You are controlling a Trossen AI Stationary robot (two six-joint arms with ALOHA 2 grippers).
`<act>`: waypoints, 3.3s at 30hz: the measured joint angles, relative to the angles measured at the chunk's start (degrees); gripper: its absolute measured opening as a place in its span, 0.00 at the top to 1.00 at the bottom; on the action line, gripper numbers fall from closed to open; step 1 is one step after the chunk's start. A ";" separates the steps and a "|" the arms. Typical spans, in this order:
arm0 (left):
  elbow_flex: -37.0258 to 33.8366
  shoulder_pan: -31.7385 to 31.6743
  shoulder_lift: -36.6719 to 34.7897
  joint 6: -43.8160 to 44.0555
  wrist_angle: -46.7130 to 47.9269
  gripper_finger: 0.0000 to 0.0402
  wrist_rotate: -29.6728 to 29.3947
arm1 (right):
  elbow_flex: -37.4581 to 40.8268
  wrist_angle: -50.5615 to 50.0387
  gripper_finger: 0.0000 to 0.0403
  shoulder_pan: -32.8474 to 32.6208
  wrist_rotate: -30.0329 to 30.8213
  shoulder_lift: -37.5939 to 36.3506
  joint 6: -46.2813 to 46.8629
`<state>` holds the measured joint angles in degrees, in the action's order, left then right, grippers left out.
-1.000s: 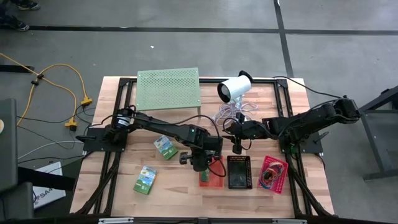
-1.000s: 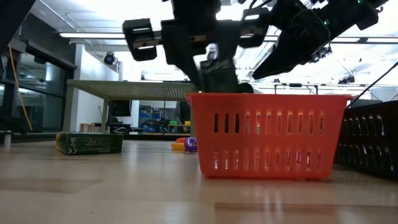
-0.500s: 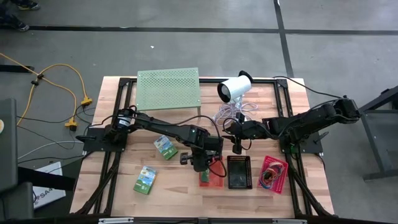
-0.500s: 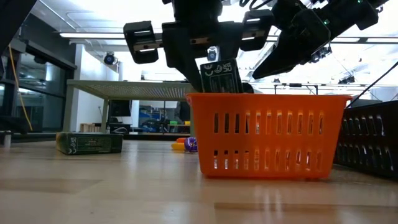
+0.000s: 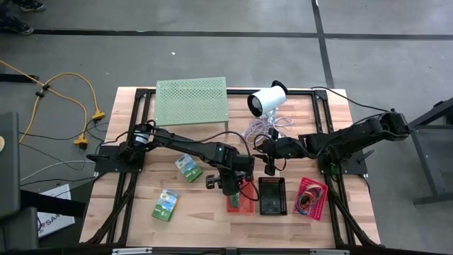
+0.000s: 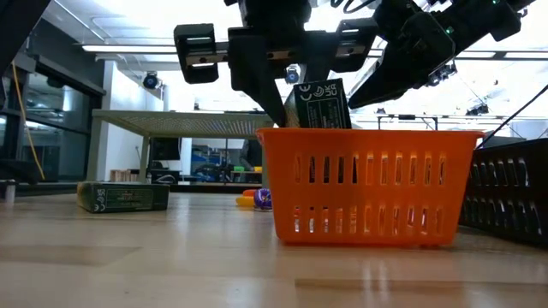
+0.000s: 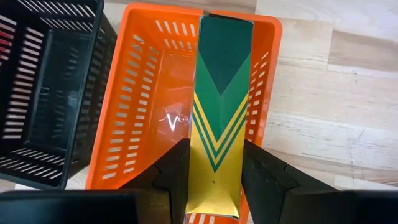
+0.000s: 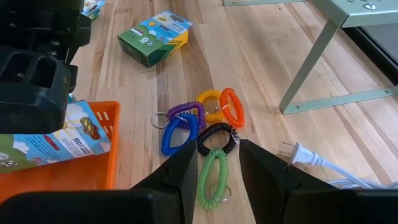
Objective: Pick & Place Office Desk Supplies
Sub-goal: Put the right crayon box into the orange basket, then put the bottom crayon box into the orange basket
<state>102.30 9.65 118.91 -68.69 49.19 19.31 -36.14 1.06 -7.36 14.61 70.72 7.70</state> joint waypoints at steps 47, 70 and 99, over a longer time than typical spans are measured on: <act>-0.09 -0.66 1.81 -1.87 0.72 0.53 3.22 | -0.01 0.00 0.73 -0.02 0.00 0.00 -0.02; 0.07 -1.32 -3.12 0.24 0.41 0.53 3.09 | -0.02 0.02 0.73 0.00 0.00 0.00 -0.02; 0.00 -1.41 -6.23 45.37 11.68 0.53 -14.75 | -0.01 0.00 0.73 0.00 0.00 0.00 -0.02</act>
<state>102.30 8.24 112.68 -23.32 60.87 4.56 -36.16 1.06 -7.36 14.61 70.72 7.69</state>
